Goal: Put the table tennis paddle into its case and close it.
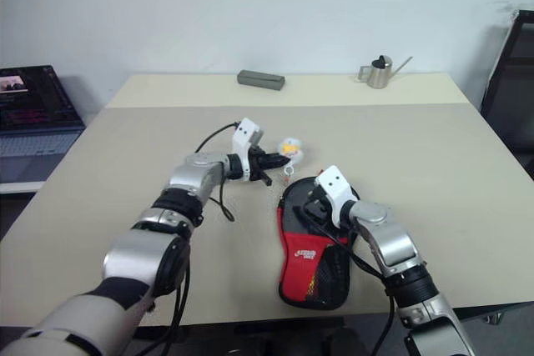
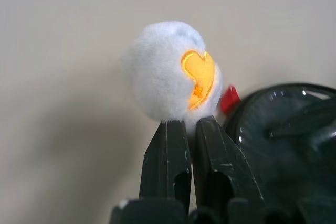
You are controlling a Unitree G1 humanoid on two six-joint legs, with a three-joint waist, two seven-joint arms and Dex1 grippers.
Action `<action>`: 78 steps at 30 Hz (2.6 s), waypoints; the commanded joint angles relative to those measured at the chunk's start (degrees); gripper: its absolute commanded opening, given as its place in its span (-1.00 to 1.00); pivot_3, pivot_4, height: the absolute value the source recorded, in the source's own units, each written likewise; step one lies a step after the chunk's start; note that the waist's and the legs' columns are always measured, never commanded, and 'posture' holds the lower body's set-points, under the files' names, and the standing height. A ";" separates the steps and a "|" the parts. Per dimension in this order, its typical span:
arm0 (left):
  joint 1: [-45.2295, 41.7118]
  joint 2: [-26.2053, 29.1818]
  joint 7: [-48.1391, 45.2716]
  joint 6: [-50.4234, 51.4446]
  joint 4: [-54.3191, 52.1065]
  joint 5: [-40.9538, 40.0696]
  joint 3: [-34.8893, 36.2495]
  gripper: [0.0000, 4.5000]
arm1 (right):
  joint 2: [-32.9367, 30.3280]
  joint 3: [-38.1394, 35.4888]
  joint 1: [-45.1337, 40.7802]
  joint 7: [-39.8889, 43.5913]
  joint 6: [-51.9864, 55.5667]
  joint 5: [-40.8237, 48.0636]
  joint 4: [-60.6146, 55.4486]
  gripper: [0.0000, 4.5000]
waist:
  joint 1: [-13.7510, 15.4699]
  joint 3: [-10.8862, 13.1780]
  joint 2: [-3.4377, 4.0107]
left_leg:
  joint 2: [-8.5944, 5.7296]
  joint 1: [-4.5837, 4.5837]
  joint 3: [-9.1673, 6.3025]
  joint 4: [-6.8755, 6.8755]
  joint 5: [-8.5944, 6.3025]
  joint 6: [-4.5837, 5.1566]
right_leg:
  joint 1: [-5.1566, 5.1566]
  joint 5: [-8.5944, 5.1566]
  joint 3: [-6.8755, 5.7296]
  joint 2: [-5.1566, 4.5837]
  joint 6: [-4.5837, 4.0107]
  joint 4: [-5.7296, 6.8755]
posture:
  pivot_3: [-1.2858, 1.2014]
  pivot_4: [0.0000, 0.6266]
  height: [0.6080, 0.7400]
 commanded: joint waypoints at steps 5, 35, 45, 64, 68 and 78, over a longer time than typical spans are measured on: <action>-4.44 0.52 2.19 -5.06 3.93 1.92 0.78 -0.99 | 1.70 3.13 3.68 -1.16 3.75 -1.29 2.21 1.00 | -0.10 -0.01 -0.02 | 0.00 0.00 -0.01 0.00 0.00 0.00 | -0.01 0.00 0.00 0.04 0.00 0.00 | 0.03 -0.52 1.00; -13.10 -11.42 16.21 -14.78 13.09 13.46 -1.51 -0.99 | 5.97 3.94 11.81 -7.67 8.03 -2.19 -4.71 1.00 | 0.38 -0.22 -0.22 | -0.03 -0.01 -0.04 -0.02 -0.01 -0.01 | 0.04 -0.01 -0.01 0.08 0.03 -0.05 | 0.03 -0.52 1.00; -15.40 -15.40 21.04 -16.54 13.99 17.03 -2.12 -0.99 | 5.82 4.97 14.54 -8.82 10.62 -2.09 -8.75 1.00 | 0.55 -0.23 -0.23 | -0.04 -0.01 -0.03 -0.02 -0.01 -0.01 | 0.05 -0.10 -0.02 0.08 0.18 -0.06 | 0.03 -0.52 1.00; -12.28 -22.39 20.50 -16.79 14.51 23.01 -6.60 -0.99 | 6.41 5.47 15.36 -10.31 12.10 -1.81 -10.48 1.00 | 1.19 -0.27 -0.22 | -0.06 0.00 -0.03 -0.03 -0.01 -0.01 | 0.09 -0.13 -0.05 0.08 0.22 -0.08 | 0.03 -0.52 1.00; -10.13 -22.63 19.06 -15.76 14.68 24.26 -8.16 -0.99 | 6.70 5.43 15.00 -10.27 11.93 -1.83 -10.09 1.00 | 1.17 -0.31 -0.20 | -0.07 0.02 -0.03 -0.03 -0.01 -0.01 | 0.10 -0.12 -0.05 0.09 0.22 -0.08 | 0.03 -0.52 1.00; -8.77 -20.89 17.88 -13.81 14.34 22.92 -6.98 -0.01 | 6.93 5.14 13.47 -9.90 10.94 -1.80 -8.08 1.00 | 0.66 -0.87 -0.10 | -0.06 0.18 0.00 -0.05 -0.02 -0.02 | 0.21 -0.17 -0.03 0.21 0.30 -0.08 | 0.03 -0.52 1.00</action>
